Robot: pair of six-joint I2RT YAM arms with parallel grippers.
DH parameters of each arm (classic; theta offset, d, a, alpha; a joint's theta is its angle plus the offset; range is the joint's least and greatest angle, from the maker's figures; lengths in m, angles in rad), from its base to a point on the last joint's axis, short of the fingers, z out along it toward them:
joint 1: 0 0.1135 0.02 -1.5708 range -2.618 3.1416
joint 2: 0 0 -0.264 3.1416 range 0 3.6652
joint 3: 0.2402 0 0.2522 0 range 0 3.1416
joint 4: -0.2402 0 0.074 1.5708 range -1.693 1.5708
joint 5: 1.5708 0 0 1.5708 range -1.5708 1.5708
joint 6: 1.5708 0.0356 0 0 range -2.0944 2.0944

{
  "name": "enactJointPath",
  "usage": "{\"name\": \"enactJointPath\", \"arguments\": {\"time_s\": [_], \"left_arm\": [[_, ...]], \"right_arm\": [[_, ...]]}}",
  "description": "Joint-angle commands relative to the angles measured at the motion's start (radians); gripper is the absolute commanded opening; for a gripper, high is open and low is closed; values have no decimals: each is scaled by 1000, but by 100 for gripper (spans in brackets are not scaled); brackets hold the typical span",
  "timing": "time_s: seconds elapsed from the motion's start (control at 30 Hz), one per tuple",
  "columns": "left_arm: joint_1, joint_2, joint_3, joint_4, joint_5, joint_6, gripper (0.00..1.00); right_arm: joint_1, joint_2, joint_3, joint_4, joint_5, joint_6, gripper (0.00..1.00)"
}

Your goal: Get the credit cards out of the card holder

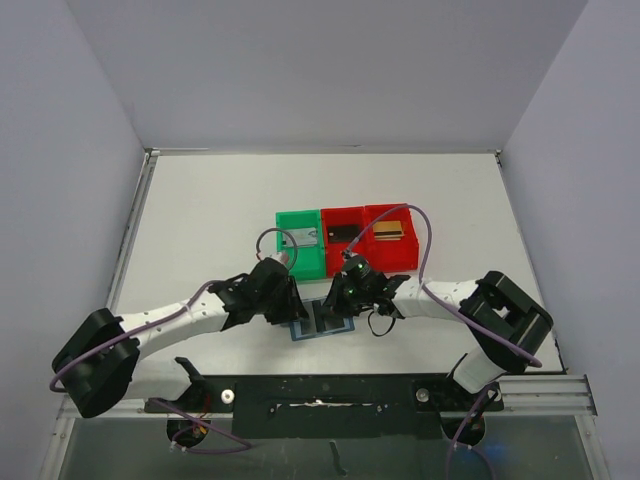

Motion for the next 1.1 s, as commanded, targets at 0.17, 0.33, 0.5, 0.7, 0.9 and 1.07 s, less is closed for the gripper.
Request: {"name": "enactJointPath", "arguments": {"time_s": [0.17, 0.33, 0.5, 0.7, 0.9, 1.07], "left_arm": [[-5, 127, 15, 87, 46, 11, 19], [-5, 170, -8, 84, 25, 19, 11], [-5, 153, -28, 53, -6, 31, 10], [-5, 163, -53, 77, 6, 20, 7], [-5, 163, -57, 69, -8, 12, 6], [-5, 168, -58, 64, -10, 10, 5]], "right_arm": [[-4, -1, 3, 40, -15, 1, 1], [-4, -23, 1, 36, -8, 2, 1], [-8, -45, -18, 74, -15, 0, 5], [-17, -26, -36, 106, -35, 28, 18], [-20, 3, -28, 96, -39, 26, 24], [-20, -11, -38, 136, -52, 25, 16]]}}
